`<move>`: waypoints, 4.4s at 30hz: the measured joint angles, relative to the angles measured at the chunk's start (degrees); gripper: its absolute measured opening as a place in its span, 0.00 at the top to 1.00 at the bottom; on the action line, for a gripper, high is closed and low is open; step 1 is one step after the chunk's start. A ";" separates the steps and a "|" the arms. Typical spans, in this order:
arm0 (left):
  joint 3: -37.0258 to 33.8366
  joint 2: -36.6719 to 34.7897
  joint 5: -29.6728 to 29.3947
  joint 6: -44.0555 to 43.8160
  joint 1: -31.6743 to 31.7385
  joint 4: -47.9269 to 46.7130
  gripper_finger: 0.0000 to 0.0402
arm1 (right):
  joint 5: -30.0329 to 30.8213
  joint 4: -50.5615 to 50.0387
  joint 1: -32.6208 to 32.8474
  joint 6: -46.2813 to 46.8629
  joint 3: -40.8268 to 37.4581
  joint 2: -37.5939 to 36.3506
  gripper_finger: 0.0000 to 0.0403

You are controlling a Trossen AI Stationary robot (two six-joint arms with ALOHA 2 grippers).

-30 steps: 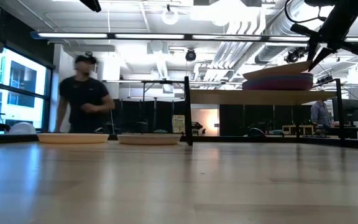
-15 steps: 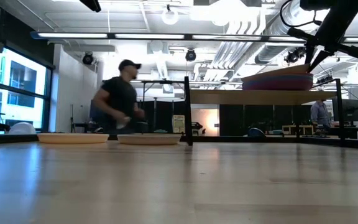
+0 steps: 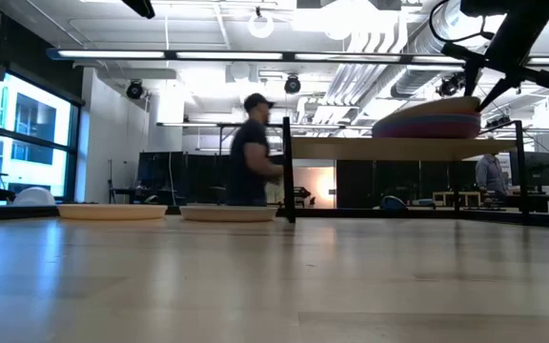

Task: Place and stack plates onto a shelf
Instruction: Stack the white plate on top of the pink plate on the shelf

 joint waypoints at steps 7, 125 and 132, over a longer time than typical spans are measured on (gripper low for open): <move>0.00 0.01 0.02 0.01 0.02 0.00 0.71 | -0.03 0.67 -0.02 -2.72 -0.02 -0.87 0.65; -0.55 0.57 2.63 -1.63 2.64 11.06 0.71 | 2.03 -2.88 27.29 -33.23 27.76 37.84 0.65; -0.55 0.57 0.61 -2.02 5.09 11.08 0.71 | 1.92 -3.41 25.41 -34.80 27.76 38.38 0.65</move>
